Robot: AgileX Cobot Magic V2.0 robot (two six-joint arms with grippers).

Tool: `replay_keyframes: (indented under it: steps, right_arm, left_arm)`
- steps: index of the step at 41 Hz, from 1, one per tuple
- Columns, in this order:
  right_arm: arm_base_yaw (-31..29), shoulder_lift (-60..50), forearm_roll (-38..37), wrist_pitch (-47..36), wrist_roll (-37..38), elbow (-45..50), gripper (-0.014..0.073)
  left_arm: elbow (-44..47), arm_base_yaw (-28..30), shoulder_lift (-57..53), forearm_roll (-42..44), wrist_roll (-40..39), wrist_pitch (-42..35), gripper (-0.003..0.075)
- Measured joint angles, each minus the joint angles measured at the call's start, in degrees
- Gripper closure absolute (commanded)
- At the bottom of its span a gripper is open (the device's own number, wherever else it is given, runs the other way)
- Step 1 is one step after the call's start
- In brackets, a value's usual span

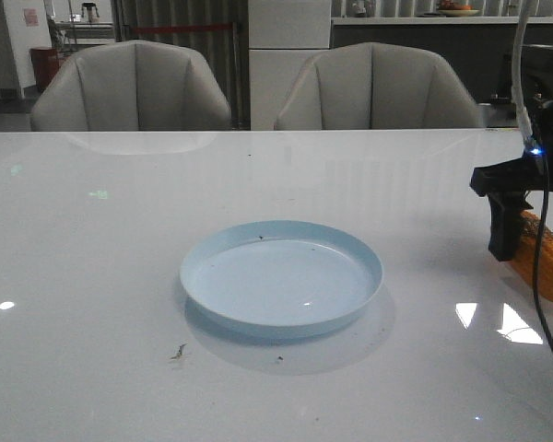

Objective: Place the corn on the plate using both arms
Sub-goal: 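Lower the right gripper over the orange corn cob and grasp it, then lift the corn cob and carry it above the plate with right gripper, then lower the corn onto the plate and open the right gripper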

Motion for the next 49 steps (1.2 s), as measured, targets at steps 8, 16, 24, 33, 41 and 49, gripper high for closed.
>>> replay_keyframes:
  steps: [8,16,24,33,41,49]
  right_arm:
    - [0.0,1.6,0.0,0.2,0.0,-0.6,0.0239]
    - [0.2,1.7,0.0,3.2,0.0,-7.2,0.0258]
    - [2.8,1.8,0.0,8.0,-0.1,-19.1,0.0258]
    - [11.3,1.8,0.1,9.7,-0.2,-27.3,0.0258]
    - [19.9,3.2,0.4,9.3,-0.2,-27.8,0.0258]
    - [25.6,6.7,0.6,9.3,-0.2,-27.8,0.0258]
  left_arm:
    - [0.0,0.0,0.0,0.0,0.0,0.0,0.0274]
    - [0.0,0.0,0.0,0.0,0.0,-0.1,0.0274]
    - [0.0,0.0,0.0,0.1,0.0,-0.2,0.0274]
    - [0.0,0.0,0.0,0.2,-0.1,-1.4,0.0274]
    - [0.0,0.0,0.0,0.2,-0.1,-1.7,0.0274]
    - [0.0,0.0,0.0,0.2,-0.1,-1.7,0.0274]
